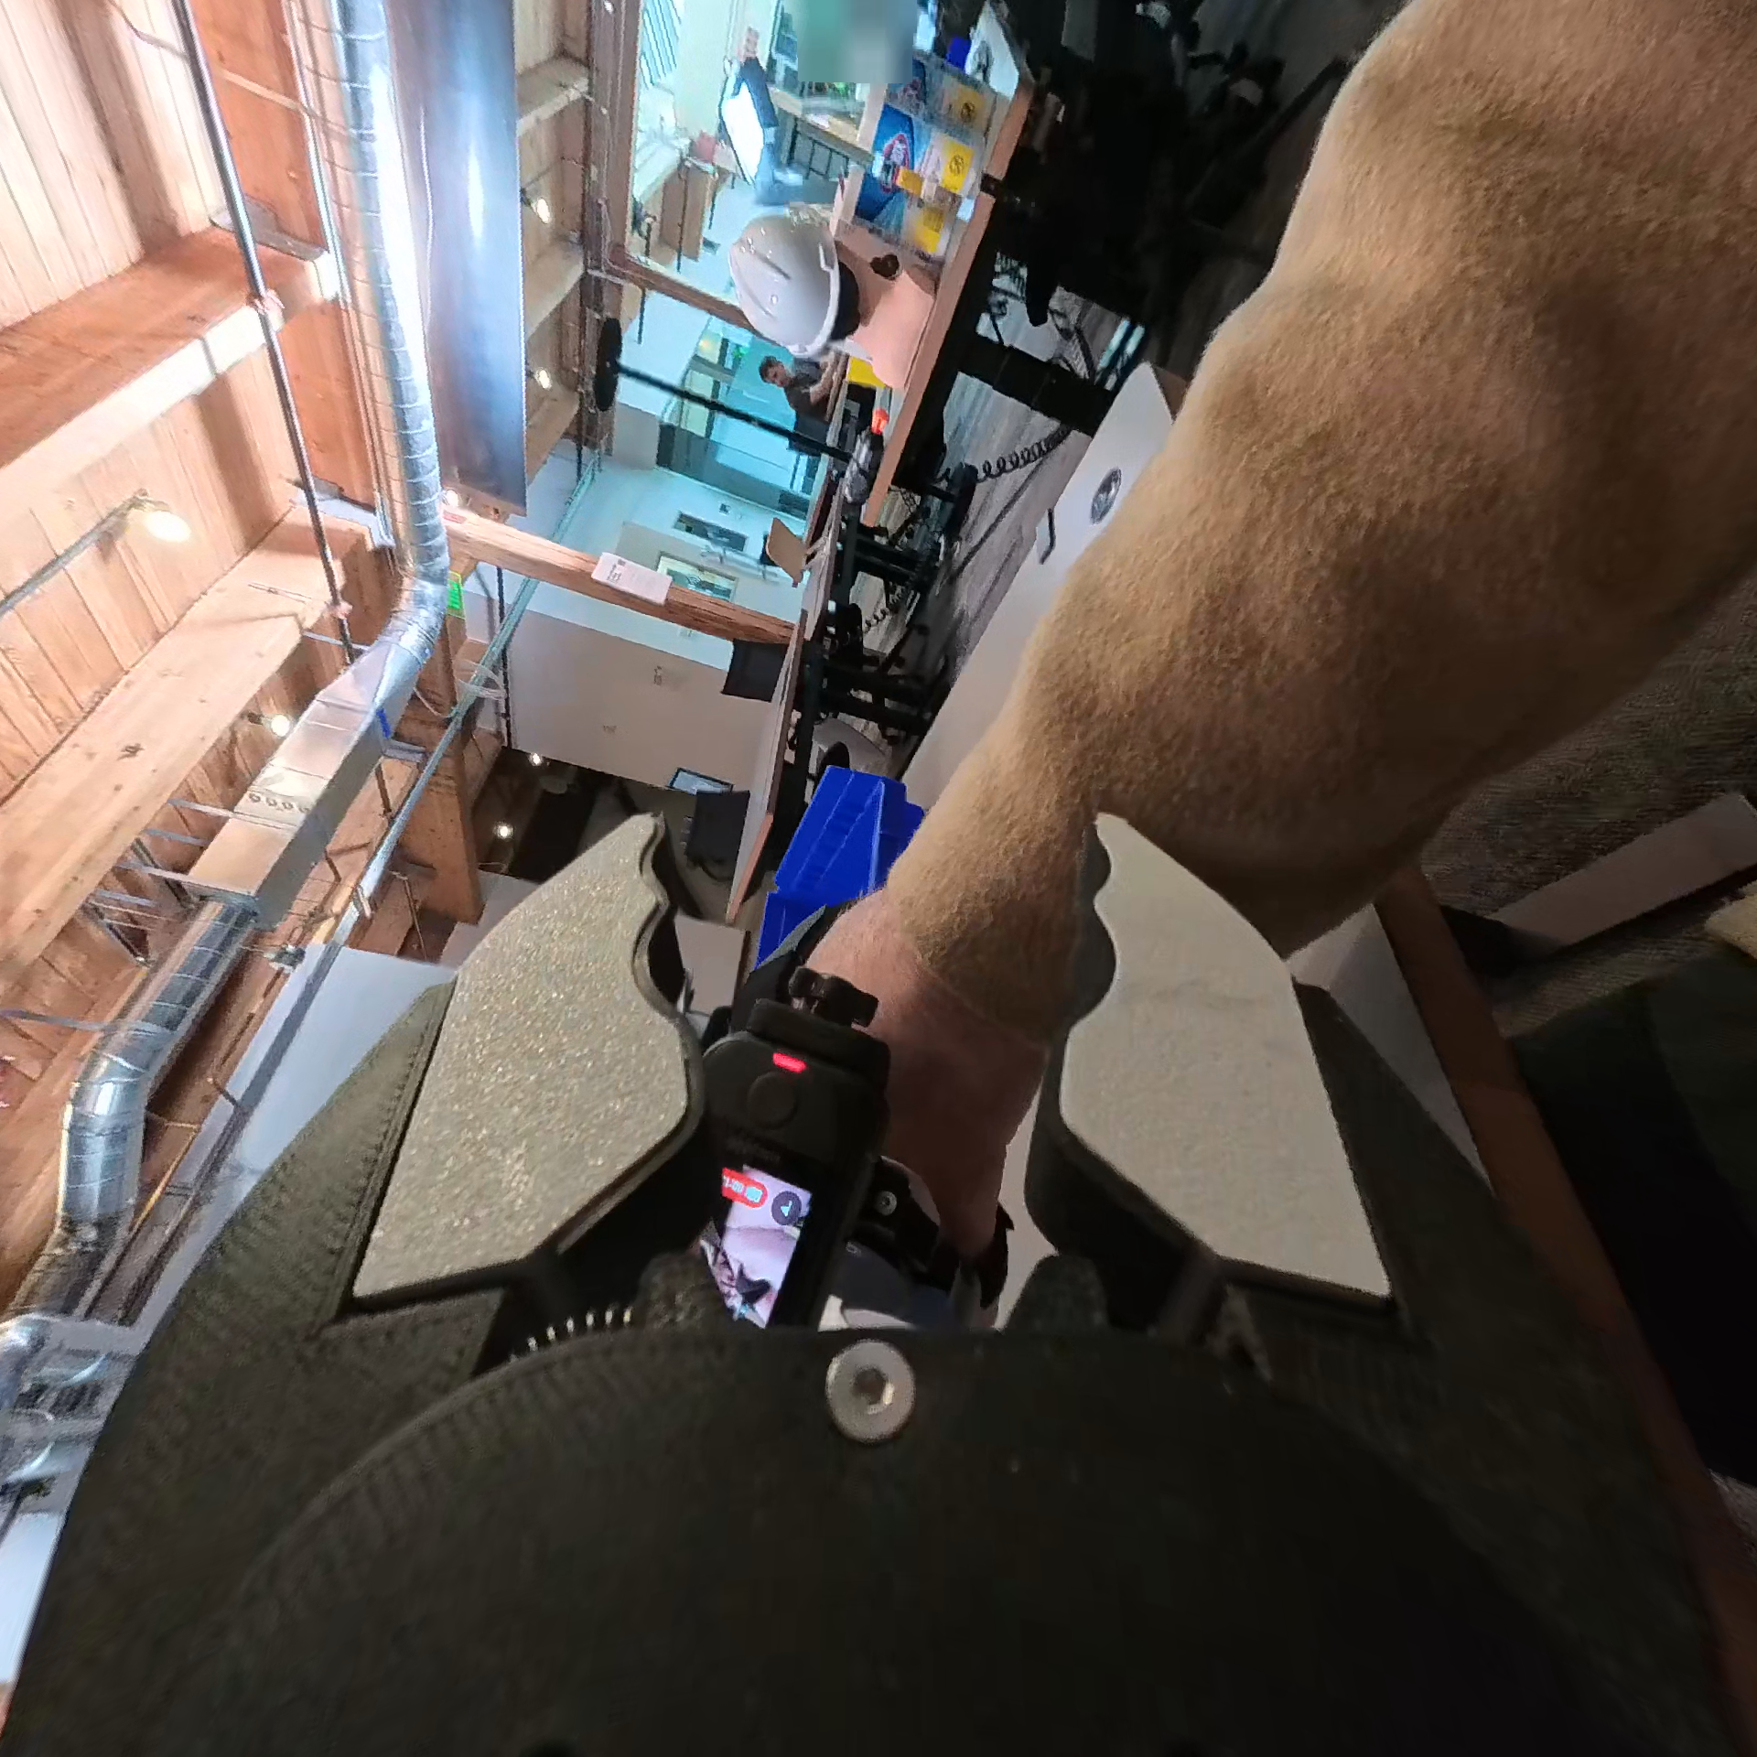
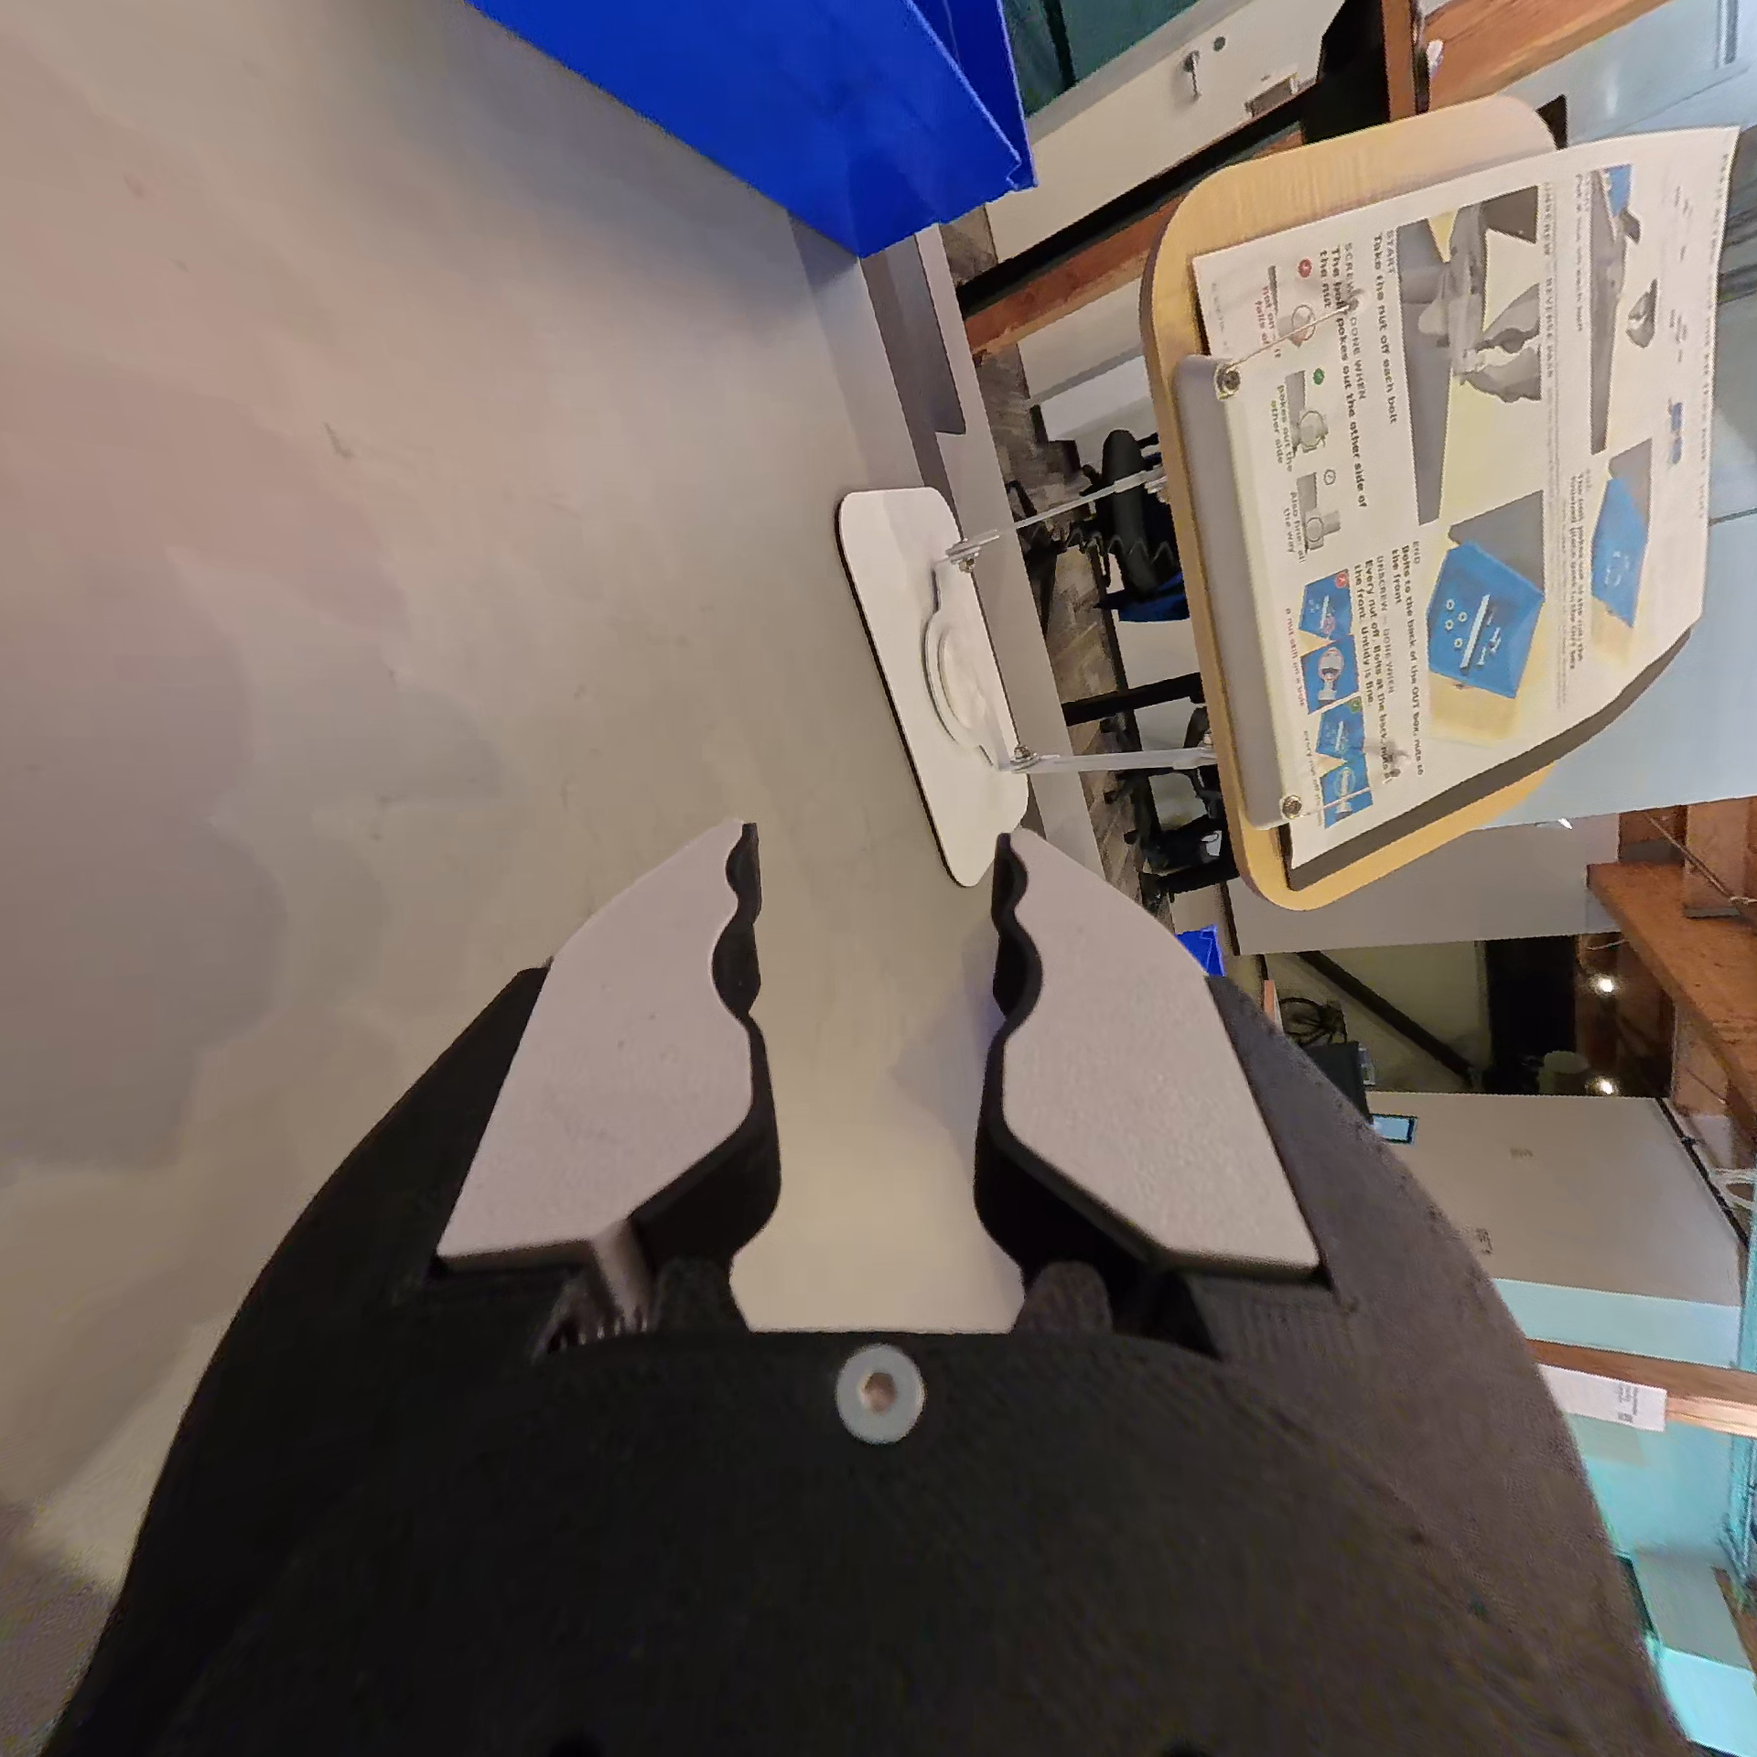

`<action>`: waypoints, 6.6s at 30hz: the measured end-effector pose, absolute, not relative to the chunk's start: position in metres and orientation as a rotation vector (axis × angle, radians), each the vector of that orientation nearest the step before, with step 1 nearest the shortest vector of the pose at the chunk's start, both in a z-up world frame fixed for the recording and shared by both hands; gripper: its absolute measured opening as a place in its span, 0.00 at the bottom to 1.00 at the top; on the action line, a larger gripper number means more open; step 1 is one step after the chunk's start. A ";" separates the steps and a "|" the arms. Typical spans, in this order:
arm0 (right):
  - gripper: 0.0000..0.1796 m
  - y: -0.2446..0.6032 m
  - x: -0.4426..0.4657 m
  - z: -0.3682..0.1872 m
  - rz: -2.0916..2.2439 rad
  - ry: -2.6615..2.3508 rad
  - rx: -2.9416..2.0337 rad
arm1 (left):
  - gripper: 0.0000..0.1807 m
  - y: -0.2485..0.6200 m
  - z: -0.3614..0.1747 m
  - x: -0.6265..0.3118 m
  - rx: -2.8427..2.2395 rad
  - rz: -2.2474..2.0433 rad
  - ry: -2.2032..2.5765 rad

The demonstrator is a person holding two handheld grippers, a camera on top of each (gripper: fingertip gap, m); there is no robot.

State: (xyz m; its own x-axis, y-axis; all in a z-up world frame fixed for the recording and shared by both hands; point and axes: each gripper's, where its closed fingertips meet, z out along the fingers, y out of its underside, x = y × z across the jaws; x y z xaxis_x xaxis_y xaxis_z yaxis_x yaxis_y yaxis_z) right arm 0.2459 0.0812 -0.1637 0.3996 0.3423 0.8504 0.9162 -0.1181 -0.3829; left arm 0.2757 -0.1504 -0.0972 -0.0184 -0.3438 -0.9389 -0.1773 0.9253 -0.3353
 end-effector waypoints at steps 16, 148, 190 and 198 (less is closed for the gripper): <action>0.25 0.090 0.265 -0.169 -0.623 -1.008 -1.753 | 0.34 -0.115 -0.034 0.224 -0.487 -0.246 1.243; 0.09 0.184 0.399 -0.198 -0.039 -0.540 -1.724 | 0.19 0.468 -0.264 -0.008 -2.166 0.341 2.062; 0.09 0.185 0.401 -0.199 -0.043 -0.543 -1.736 | 0.05 0.202 -0.130 0.144 -1.707 -0.275 1.893; 0.09 0.184 0.401 -0.200 -0.047 -0.552 -1.743 | 0.05 0.160 -0.228 0.196 -1.788 -0.324 2.082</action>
State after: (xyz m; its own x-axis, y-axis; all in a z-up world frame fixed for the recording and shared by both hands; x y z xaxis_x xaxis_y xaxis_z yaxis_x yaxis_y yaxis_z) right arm 0.4006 0.1845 -0.2003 0.8847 0.3362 0.3229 0.3862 -0.1404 -0.9117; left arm 0.1957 0.1605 -0.2279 -0.1217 -0.9837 -0.1321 -0.8972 0.1659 -0.4093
